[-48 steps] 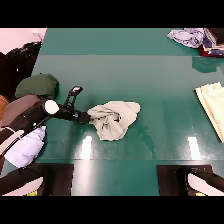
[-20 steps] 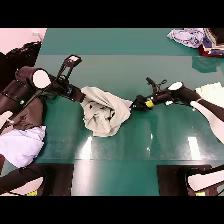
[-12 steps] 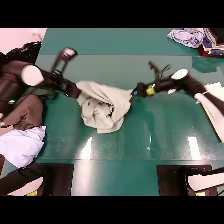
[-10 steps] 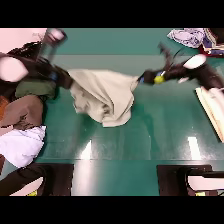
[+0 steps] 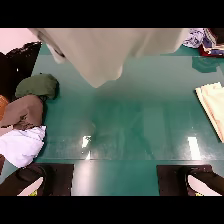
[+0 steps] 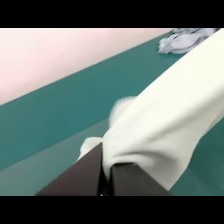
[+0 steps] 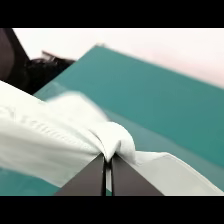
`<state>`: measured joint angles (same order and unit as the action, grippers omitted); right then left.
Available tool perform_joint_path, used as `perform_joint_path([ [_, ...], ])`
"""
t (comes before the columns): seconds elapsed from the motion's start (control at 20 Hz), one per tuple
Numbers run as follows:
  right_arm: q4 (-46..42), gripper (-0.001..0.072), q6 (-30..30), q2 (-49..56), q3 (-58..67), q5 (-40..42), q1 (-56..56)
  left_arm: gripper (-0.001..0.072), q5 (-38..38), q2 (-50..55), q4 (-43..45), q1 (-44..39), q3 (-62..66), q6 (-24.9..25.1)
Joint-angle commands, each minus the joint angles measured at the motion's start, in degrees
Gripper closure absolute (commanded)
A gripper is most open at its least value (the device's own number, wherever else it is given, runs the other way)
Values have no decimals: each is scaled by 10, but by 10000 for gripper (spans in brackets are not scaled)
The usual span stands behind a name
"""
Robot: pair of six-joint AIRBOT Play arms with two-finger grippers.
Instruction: Fold the shirts.
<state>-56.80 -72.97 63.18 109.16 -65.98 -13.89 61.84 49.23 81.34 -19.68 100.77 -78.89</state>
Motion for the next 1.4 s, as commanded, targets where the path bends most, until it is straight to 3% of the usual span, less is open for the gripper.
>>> perform_joint_path([
  [0.0,-52,695,-16,-45,30,-15,1,680,25,-5,-70,0,24,25],
  [0.15,-63,695,-27,-26,30,-100,1,680,79,2,-61,0,-21,24],
  [0.3,-63,694,-40,25,-16,-188,-1,680,108,2,-50,0,-156,21],
  [0.55,-64,694,-32,70,-255,-120,-46,680,108,2,-52,0,-459,2],
  [0.75,-63,694,-31,91,-379,-67,-83,678,127,2,-81,0,-612,2],
  [0.8,-63,694,-31,95,-393,-56,-89,612,126,2,-85,0,-631,-3],
  [0.85,-62,695,-31,99,-399,-50,-93,337,123,2,-92,0,-640,-8],
  [0.9,-61,694,-31,102,-401,-49,-93,131,120,2,-98,0,-640,-8],
  [0.95,-57,695,-31,104,-400,-49,-93,164,119,2,-99,0,-635,-8],
  [1.15,-57,694,-31,104,-400,-49,-92,164,118,2,-83,2,-534,-6],
  [1.35,-57,695,-31,104,-400,-50,-93,165,3,31,-65,2,-423,-9],
])
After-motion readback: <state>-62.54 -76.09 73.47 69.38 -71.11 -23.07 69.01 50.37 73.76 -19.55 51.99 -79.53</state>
